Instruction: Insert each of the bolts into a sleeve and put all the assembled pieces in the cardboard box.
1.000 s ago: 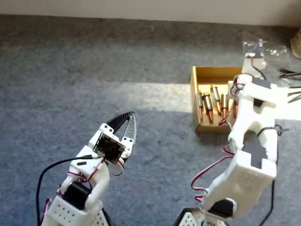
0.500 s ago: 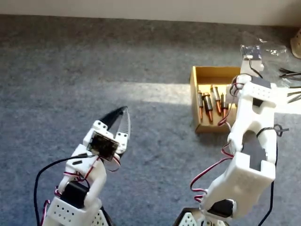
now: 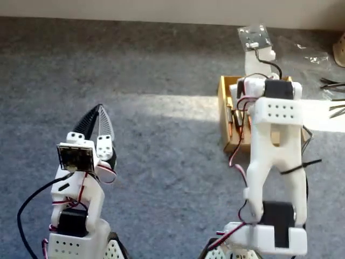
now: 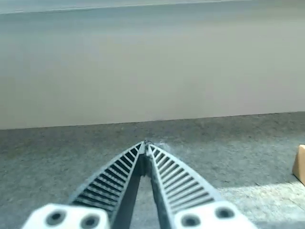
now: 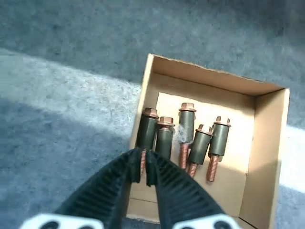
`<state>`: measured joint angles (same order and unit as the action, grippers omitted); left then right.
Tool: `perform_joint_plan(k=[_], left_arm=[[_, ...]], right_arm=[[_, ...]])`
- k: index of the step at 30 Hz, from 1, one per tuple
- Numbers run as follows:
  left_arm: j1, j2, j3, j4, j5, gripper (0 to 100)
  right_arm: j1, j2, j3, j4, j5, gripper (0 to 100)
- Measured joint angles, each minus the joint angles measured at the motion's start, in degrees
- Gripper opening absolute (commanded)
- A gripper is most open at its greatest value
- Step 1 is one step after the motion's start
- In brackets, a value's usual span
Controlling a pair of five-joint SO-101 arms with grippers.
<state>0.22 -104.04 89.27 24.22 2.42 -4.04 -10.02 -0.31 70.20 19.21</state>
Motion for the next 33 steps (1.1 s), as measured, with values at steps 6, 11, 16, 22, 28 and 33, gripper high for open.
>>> perform_joint_plan(k=[6,11,16,22,28,33], left_arm=[[-1.76,0.0,-1.32,2.46,0.0,1],[-1.85,0.0,-1.32,2.46,-0.7,1],[-1.76,0.0,-1.32,2.46,-4.4,1],[-1.85,0.0,-1.32,2.55,-4.84,1],[-5.63,-0.09,-5.98,8.62,-4.84,1],[-6.42,-0.09,-8.79,12.75,-4.84,1]], right_arm=[[-2.99,-12.92,0.0,5.01,0.0,0.4],[-3.34,-19.52,1.32,6.59,0.0,0.4],[-4.31,-28.04,6.51,6.51,-0.79,0.4],[-4.57,-41.67,17.85,3.78,-1.32,0.4],[-4.57,-53.8,33.23,-2.81,-1.32,0.4],[-7.65,-60.57,40.97,-3.69,-2.29,0.4]])
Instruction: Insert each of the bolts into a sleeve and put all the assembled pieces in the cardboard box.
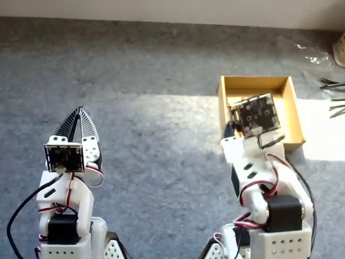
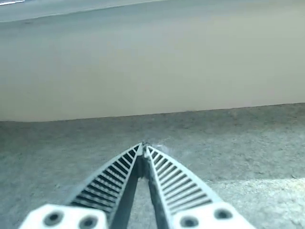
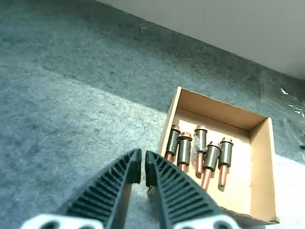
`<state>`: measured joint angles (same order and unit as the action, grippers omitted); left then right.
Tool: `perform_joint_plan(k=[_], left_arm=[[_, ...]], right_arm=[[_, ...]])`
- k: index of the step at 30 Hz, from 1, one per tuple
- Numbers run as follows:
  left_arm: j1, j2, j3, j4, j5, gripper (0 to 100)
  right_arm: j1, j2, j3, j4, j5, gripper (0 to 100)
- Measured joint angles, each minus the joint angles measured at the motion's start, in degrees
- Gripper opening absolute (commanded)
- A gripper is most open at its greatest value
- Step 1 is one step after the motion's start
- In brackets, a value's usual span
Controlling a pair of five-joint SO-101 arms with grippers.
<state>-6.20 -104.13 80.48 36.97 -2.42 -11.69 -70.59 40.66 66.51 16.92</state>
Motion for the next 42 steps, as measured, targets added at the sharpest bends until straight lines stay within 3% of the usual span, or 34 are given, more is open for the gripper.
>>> perform_joint_plan(k=[17,22,33,42], left_arm=[[4.48,0.0,-0.18,3.08,0.0,1],[3.43,0.0,-0.18,3.08,0.0,1],[0.88,0.0,-0.18,3.08,0.0,1],[0.35,0.0,3.16,3.08,0.0,1]], right_arm=[[-1.58,-32.7,21.71,-3.08,-2.73,0.4],[-1.49,-33.67,23.03,-3.08,-3.25,0.4],[7.12,-33.76,23.03,-2.73,-5.1,0.4],[7.91,-34.02,27.96,0.18,-5.27,0.4]])
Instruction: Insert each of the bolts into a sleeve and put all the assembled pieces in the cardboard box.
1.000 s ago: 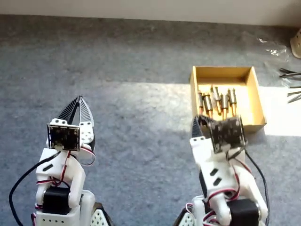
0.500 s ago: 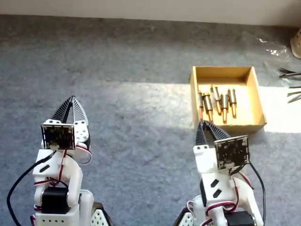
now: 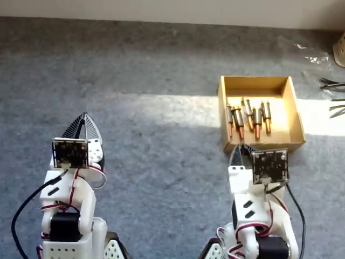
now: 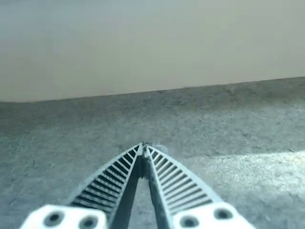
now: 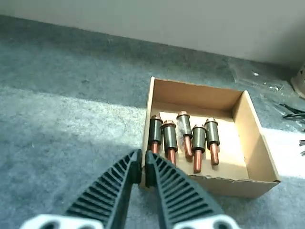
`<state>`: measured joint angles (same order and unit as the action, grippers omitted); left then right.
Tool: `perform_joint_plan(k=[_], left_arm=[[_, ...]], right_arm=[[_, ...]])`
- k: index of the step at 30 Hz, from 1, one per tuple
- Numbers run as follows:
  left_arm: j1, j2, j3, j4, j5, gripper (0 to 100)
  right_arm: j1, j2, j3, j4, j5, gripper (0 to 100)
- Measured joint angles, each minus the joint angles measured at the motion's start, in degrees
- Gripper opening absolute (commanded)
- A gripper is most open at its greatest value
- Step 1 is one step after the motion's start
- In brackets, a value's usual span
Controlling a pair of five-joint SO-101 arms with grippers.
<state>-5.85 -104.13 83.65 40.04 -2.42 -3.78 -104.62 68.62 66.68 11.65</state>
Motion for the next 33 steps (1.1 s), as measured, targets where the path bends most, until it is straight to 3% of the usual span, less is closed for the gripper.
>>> perform_joint_plan(k=[15,24,33], left_arm=[[3.78,0.0,12.22,1.05,0.0,1],[3.78,0.0,12.22,10.11,0.0,1],[3.78,0.0,12.31,18.37,0.0,1]], right_arm=[[-0.09,0.0,21.54,-3.25,0.0,0.4],[-6.68,0.0,26.99,-3.34,0.0,0.4],[-7.21,0.0,26.99,-3.16,-0.35,0.4]])
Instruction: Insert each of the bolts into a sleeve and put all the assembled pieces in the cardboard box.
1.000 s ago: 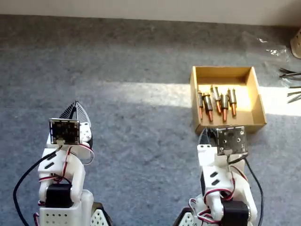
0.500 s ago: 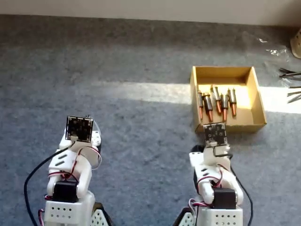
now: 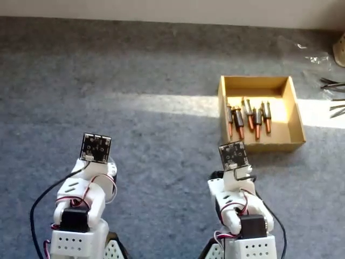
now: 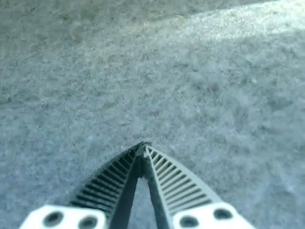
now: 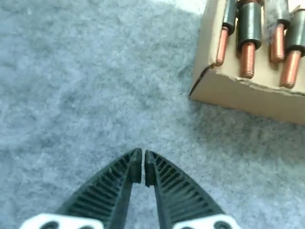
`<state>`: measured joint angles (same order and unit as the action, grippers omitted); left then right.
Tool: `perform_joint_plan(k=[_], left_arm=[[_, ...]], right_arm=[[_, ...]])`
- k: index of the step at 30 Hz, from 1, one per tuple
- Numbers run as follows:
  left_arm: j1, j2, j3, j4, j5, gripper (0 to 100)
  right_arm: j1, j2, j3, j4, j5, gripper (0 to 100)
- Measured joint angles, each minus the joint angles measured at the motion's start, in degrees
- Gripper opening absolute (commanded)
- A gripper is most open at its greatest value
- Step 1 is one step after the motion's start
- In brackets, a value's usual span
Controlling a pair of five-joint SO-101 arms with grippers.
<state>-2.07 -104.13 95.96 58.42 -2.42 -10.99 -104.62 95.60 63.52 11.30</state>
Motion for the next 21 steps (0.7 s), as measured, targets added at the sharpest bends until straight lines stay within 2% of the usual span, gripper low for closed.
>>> perform_joint_plan(k=[8,13,21], left_arm=[[0.0,0.0,0.0,6.95,0.0,1],[-0.53,0.0,0.0,11.43,0.0,1],[-6.95,0.0,0.0,16.09,0.0,1]], right_arm=[[0.0,0.0,0.0,2.2,-8.88,0.4],[0.0,0.0,0.0,5.01,-9.58,0.4],[0.0,0.0,0.0,7.47,-9.58,0.4]])
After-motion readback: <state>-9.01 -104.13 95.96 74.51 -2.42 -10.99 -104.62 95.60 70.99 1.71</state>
